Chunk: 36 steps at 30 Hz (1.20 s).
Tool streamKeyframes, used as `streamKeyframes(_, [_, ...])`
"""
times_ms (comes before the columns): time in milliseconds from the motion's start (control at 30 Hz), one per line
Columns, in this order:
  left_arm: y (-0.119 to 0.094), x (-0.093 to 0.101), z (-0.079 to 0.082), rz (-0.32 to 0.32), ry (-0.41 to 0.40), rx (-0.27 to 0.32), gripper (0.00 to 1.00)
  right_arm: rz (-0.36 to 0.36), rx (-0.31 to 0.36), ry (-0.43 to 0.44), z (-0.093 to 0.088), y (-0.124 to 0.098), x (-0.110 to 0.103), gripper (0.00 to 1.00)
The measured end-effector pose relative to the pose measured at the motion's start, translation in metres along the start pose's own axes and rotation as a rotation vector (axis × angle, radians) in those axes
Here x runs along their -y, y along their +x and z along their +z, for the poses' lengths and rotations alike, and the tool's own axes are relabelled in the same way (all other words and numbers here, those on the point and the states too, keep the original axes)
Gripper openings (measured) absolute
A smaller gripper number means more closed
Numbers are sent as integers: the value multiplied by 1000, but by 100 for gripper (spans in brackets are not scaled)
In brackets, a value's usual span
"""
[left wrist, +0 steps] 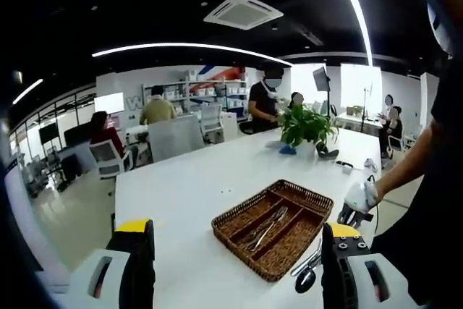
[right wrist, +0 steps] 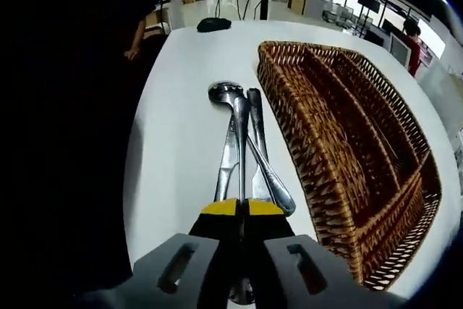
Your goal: Arrange the knives, forks, and spoons in their matching storage slots by inserting each utensil handle-first until every utensil is classified and aligned in the correct compartment
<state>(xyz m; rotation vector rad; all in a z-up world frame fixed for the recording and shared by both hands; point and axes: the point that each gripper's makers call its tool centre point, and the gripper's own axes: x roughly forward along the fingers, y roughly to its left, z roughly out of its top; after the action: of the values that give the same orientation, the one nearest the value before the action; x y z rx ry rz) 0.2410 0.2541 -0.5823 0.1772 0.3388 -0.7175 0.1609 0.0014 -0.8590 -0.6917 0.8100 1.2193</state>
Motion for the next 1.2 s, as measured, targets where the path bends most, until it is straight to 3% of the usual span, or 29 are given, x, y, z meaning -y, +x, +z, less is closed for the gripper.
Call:
streamKeyframes(267, [0, 2, 1, 2, -3, 5, 100, 15, -37, -31, 13, -20, 6, 0])
streamKeyframes(733, [0, 4, -1, -11, -5, -3, 100, -48, -41, -91, 68, -85, 39, 0])
streamKeyframes(967, [-2, 7, -7, -16, -29, 6, 100, -78, -14, -140, 112, -127, 51, 0])
streamKeyframes(1100, [-3, 6, -17, -7, -17, -22, 100, -106, -10, -225, 136, -149, 64, 0])
streamKeyframes(1200, [-3, 5, -14, -13, -30, -13, 100, -127, -10, -229, 146, -160, 78, 0])
